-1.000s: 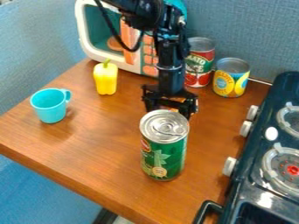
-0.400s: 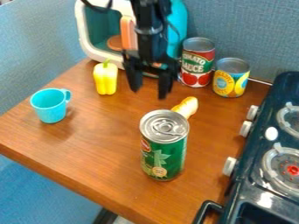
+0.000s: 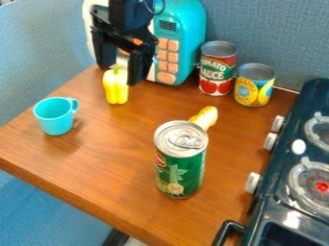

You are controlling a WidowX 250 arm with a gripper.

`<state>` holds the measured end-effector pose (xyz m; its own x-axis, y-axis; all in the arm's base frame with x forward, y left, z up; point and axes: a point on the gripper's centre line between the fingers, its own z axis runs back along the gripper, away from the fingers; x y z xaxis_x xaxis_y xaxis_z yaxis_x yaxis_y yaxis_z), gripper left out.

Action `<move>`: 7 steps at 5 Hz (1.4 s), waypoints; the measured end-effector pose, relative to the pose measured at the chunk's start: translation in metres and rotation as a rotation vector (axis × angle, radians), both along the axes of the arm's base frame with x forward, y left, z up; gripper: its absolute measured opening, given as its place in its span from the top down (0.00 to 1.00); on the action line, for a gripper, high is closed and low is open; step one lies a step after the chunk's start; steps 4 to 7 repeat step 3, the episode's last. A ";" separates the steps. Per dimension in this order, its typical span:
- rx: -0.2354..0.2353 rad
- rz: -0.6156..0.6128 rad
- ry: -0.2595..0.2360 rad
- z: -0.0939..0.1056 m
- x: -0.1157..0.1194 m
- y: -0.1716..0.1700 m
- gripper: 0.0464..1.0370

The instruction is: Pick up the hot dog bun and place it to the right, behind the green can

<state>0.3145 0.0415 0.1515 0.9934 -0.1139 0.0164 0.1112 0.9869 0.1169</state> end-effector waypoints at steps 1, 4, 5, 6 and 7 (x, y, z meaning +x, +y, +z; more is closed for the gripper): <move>-0.081 0.019 0.024 -0.001 -0.008 -0.014 0.04; -0.169 0.001 0.071 0.001 -0.014 -0.051 0.04; -0.169 0.001 0.071 0.001 -0.014 -0.051 0.04; -0.169 0.001 0.071 0.001 -0.014 -0.051 0.04; -0.169 0.001 0.071 0.001 -0.014 -0.051 0.04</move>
